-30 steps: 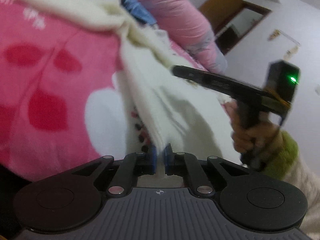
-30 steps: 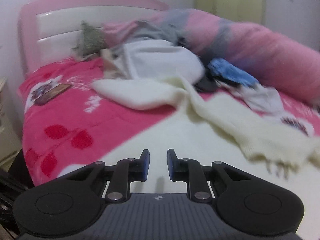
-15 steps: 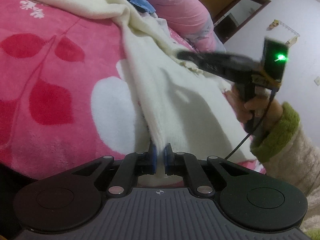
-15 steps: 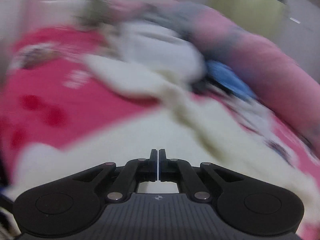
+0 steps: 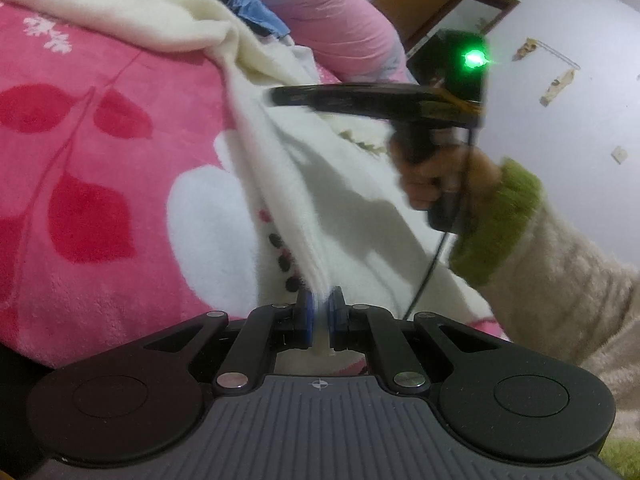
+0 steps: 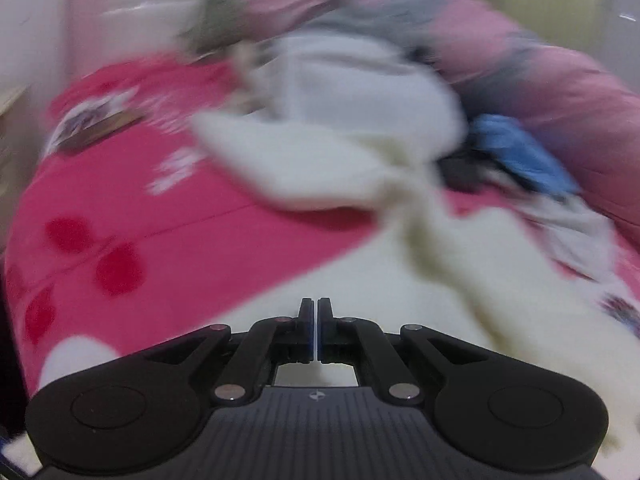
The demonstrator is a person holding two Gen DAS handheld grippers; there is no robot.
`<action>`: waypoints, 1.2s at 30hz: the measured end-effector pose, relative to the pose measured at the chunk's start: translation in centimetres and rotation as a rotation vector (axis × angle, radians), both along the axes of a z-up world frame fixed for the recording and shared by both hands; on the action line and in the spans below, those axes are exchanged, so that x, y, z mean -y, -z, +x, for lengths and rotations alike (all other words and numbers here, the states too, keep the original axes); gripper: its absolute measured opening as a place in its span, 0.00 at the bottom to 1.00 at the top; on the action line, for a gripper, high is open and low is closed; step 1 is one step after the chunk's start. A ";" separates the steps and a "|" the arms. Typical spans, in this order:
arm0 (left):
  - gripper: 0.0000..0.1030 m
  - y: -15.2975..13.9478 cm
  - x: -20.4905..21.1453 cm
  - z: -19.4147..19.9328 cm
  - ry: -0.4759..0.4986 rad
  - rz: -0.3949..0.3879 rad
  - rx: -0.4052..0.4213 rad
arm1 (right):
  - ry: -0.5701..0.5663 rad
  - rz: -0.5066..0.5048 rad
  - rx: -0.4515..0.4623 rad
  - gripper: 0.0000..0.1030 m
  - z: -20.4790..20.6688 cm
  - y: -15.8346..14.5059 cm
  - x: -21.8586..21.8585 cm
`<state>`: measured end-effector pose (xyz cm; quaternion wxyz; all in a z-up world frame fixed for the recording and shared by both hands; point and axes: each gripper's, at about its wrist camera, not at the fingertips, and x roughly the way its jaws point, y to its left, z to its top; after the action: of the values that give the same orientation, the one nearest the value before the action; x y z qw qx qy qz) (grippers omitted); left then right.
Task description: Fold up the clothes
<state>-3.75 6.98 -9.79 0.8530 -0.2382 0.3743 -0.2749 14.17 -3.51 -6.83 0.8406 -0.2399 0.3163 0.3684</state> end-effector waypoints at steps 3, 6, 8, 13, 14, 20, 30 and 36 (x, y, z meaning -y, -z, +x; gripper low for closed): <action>0.05 0.1 -0.1 -0.1 0.010 0.001 0.006 | 0.108 -0.016 0.015 0.00 3.6 2.0 -0.1; 0.05 0.3 -0.2 0.2 0.017 0.000 0.001 | 0.259 0.044 0.003 0.00 6.7 0.6 0.8; 0.05 0.4 -0.1 0.3 0.021 0.008 -0.004 | 0.240 0.130 -0.065 0.00 7.5 -0.3 1.2; 0.05 0.9 -0.4 0.3 0.013 0.028 -0.029 | 0.294 0.165 -0.168 0.00 8.4 1.1 1.4; 0.05 0.9 -0.5 0.3 0.010 0.028 -0.036 | 0.330 0.185 -0.170 0.00 8.5 0.8 2.1; 0.06 0.8 -0.6 0.0 0.000 0.034 -0.036 | 0.521 0.397 -0.057 0.21 2.2 -6.9 16.4; 0.12 0.6 -1.0 0.4 -0.025 0.036 -0.111 | 0.997 0.530 -0.176 0.55 -15.5 -3.4 40.0; 0.23 0.6 -0.3 0.6 -0.071 0.033 -0.159 | 1.012 0.680 -0.296 0.55 -19.0 1.5 41.3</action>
<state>-3.19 7.28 -10.36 0.8337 -0.2581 0.4366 -0.2186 -4.81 -44.84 -8.36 0.8876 0.2738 0.3689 0.0342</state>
